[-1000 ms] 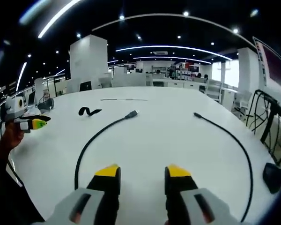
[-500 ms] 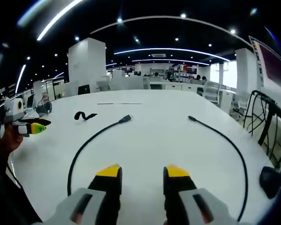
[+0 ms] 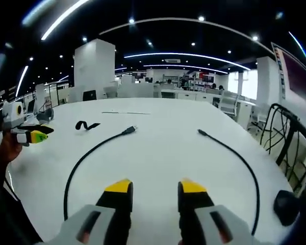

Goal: Find the charging cable on the desk, coil it up and secure with Velcro.

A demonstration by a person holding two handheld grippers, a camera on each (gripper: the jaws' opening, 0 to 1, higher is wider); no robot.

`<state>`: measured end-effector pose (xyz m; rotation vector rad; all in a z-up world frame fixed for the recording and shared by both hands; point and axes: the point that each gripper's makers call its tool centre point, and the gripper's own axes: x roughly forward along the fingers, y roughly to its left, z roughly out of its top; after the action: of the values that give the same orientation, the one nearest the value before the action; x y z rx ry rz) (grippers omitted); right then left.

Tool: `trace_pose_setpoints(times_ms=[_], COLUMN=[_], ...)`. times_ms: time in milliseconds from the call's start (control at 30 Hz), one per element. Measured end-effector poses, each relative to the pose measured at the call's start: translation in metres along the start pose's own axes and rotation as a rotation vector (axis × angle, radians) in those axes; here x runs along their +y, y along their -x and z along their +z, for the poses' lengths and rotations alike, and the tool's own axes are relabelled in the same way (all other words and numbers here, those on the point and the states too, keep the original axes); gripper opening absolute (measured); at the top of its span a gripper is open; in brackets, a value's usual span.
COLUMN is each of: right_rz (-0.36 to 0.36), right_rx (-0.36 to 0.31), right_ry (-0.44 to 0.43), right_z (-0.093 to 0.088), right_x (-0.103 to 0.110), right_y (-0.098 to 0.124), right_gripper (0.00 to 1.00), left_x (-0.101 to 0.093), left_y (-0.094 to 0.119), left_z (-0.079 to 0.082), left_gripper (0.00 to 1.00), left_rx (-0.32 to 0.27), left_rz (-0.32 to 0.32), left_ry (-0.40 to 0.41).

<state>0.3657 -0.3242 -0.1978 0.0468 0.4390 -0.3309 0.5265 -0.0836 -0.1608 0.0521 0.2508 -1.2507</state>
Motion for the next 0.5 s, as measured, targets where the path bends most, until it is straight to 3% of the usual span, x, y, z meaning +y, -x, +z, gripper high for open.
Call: trace_pose_setpoints(times_ms=[500], right_rz=[-0.029], right_rx=[-0.004], right_ry=[0.011], right_z=[0.004], right_x=[-0.014], right_y=[0.004], right_gripper=[0.36], left_x=[-0.006], left_y=[-0.003], left_z=[-0.001], left_gripper=[0.33], left_rx=[0.018], left_rz=[-0.018], left_ry=[-0.008])
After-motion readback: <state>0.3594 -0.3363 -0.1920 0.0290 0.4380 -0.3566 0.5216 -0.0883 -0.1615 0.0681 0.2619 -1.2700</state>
